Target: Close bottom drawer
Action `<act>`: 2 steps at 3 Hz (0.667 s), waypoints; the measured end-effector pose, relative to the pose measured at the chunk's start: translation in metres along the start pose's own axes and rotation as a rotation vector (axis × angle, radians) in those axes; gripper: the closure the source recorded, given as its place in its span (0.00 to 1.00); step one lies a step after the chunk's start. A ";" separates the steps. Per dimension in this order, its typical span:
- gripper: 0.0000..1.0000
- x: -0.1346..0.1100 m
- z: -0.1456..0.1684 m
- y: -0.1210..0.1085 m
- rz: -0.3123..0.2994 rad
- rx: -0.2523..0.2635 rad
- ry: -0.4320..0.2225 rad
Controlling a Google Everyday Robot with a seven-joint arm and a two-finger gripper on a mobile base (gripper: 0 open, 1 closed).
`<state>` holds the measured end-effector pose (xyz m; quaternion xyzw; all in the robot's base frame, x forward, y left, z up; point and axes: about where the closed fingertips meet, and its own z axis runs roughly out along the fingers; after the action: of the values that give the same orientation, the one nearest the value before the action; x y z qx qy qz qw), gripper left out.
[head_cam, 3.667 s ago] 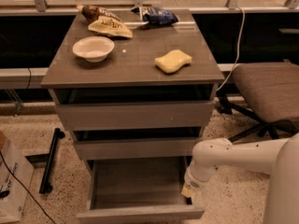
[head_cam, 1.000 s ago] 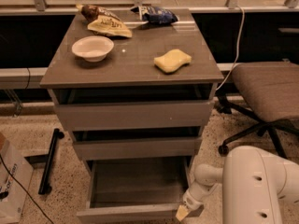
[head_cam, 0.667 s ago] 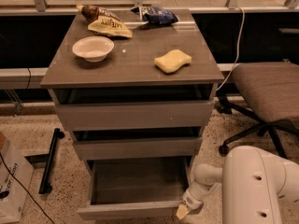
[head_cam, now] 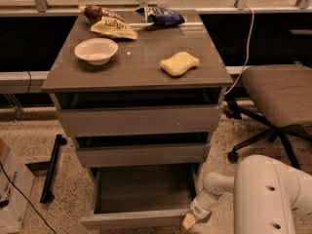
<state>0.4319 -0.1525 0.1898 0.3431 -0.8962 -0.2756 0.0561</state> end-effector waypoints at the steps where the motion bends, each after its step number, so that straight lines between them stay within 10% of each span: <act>1: 1.00 -0.003 -0.001 -0.001 -0.004 0.002 -0.004; 2: 1.00 -0.019 -0.002 -0.009 -0.030 0.012 -0.028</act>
Offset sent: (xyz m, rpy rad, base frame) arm 0.1647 0.0434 -0.0079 0.1135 -0.3012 0.0642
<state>0.4517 -0.1463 0.1883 0.3530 -0.8933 -0.2756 0.0373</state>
